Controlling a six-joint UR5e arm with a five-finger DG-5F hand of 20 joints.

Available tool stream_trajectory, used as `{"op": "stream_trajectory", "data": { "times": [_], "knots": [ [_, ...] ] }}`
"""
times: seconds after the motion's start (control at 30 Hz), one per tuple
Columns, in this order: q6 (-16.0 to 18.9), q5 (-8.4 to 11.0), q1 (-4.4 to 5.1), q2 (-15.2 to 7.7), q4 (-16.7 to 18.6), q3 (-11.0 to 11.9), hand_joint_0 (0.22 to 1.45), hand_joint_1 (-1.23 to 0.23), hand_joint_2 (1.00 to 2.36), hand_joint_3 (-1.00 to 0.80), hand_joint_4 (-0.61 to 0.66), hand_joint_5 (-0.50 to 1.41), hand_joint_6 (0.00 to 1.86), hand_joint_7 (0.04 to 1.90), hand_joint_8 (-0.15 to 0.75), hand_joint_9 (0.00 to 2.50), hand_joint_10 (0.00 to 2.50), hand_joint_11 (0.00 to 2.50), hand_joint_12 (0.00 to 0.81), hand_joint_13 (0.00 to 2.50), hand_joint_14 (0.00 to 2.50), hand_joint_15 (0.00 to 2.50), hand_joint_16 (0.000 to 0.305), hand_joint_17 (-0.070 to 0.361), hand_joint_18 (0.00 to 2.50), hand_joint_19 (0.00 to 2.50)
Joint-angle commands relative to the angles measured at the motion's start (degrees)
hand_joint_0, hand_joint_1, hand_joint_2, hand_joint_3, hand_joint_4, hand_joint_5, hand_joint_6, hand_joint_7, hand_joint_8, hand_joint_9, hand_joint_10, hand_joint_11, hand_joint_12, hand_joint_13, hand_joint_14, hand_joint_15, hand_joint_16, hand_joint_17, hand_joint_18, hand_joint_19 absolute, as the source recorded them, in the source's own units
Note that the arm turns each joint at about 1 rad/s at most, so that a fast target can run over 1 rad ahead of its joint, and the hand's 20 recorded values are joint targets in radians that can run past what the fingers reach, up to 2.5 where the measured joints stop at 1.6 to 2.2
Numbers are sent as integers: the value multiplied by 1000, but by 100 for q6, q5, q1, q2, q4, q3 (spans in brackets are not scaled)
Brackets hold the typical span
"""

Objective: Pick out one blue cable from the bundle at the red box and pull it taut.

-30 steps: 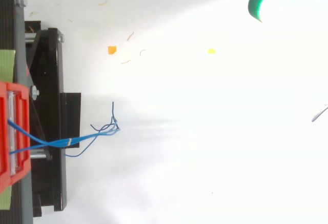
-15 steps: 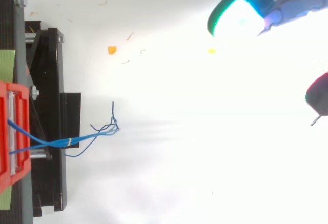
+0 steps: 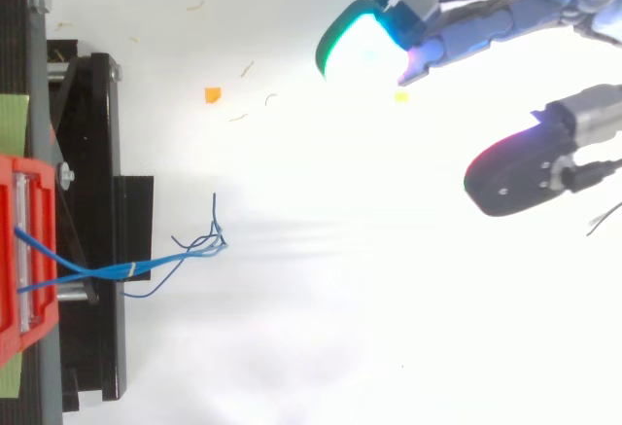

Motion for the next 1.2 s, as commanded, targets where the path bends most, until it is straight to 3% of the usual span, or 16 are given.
{"op": "stream_trajectory", "data": {
  "times": [0.0, 0.1, 0.23, 0.33, 0.47, 0.6, 0.93, 1.07, 1.17],
  "knots": [
    [55, -7, -3, -242, 22, 40, 481, -640, 1000, -500, 158, -191, 502, 682, 197, 665, 10, 194, 304, 450, 1, 61, 43, 97, 313, 319],
    [72, 10, 23, -268, 189, 40, 480, -637, 1000, -500, 159, -191, 502, 678, 203, 670, 8, 196, 306, 451, 3, 57, 43, 97, 314, 325],
    [-165, 125, 67, -268, 514, 40, 480, -635, 1000, -500, 161, -189, 502, 685, 202, 673, 8, 197, 307, 455, 4, 65, 43, 97, 317, 319],
    [-358, 169, 85, -426, 619, 75, 480, -631, 1000, -500, 160, -188, 502, 685, 201, 682, 9, 212, 306, 457, 1, 66, 43, 96, 319, 325],
    [-305, 177, 85, -681, 593, 259, 480, -630, 1000, -500, 163, -188, 502, 684, 205, 688, 8, 202, 306, 460, 3, 63, 43, 96, 325, 325],
    [-165, 160, 85, -971, 496, 611, 482, -623, 1000, -500, 165, -187, 502, 688, 202, 688, 9, 215, 305, 462, 3, 71, 42, 95, 327, 335],
    [-455, 177, 111, -980, 874, 628, 483, -622, 1000, -500, 164, -186, 502, 691, 205, 694, 10, 221, 306, 466, 5, 79, 42, 95, 334, 342],
    [-499, 186, 129, -1147, 1006, 708, 483, -622, 1000, -500, 166, -185, 502, 691, 206, 694, 9, 223, 307, 470, 4, 77, 42, 95, 337, 343],
    [-411, 169, 129, -1481, 962, 980, 484, -623, 1000, -500, 166, -185, 502, 690, 205, 696, 9, 221, 306, 471, 4, 81, 42, 95, 337, 349]
  ]
}}
